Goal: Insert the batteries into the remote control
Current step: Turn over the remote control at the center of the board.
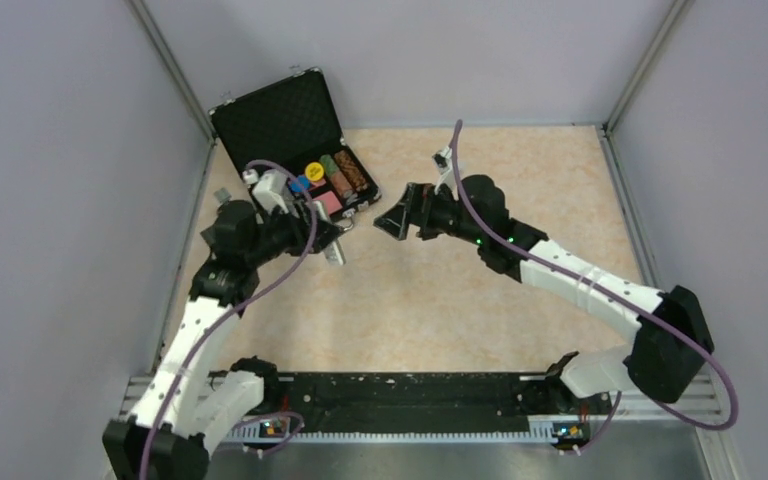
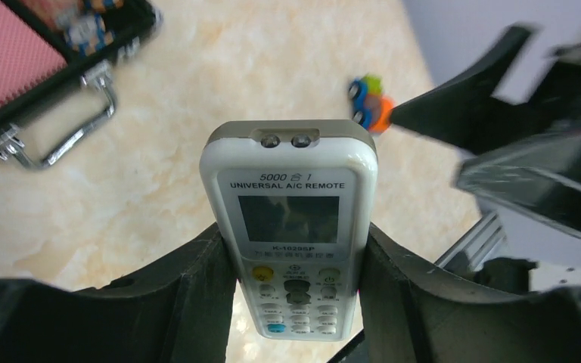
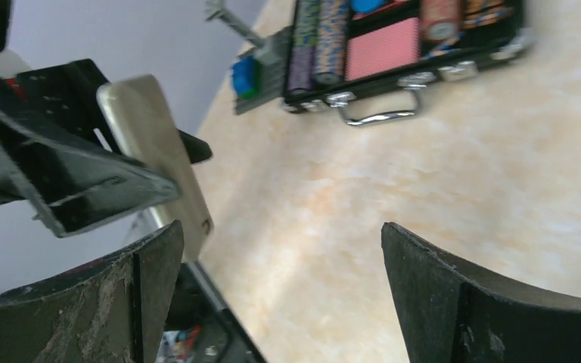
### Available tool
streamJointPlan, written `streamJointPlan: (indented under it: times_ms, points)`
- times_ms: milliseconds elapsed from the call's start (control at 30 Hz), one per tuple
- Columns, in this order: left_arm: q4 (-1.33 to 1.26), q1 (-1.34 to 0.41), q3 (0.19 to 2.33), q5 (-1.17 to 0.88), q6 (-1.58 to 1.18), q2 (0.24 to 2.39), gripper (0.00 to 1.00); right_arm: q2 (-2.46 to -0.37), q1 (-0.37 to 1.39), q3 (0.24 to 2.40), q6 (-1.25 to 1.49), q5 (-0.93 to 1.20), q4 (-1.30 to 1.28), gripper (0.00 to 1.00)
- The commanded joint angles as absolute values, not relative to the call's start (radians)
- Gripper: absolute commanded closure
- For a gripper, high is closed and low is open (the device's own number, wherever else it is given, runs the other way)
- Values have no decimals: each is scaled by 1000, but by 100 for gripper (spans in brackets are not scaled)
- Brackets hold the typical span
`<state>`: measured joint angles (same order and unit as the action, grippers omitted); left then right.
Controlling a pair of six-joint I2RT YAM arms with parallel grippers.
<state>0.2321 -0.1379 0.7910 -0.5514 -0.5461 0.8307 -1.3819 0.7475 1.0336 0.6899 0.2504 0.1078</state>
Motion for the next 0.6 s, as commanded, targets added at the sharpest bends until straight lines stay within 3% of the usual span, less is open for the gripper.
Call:
streamJointPlan:
  times_ms: [0,200,567]
  points:
    - [330,-339,853,-298,-385,1002,100,-1251,749,980,490,-29,-122,1]
    - [496,-468,1025,-88,-171,1310,100,-1148,746,894,495,-95,-144,1]
    - [768,-505,1271,-54,39,1705,100,-1044,740,869,484,-185,-223,1]
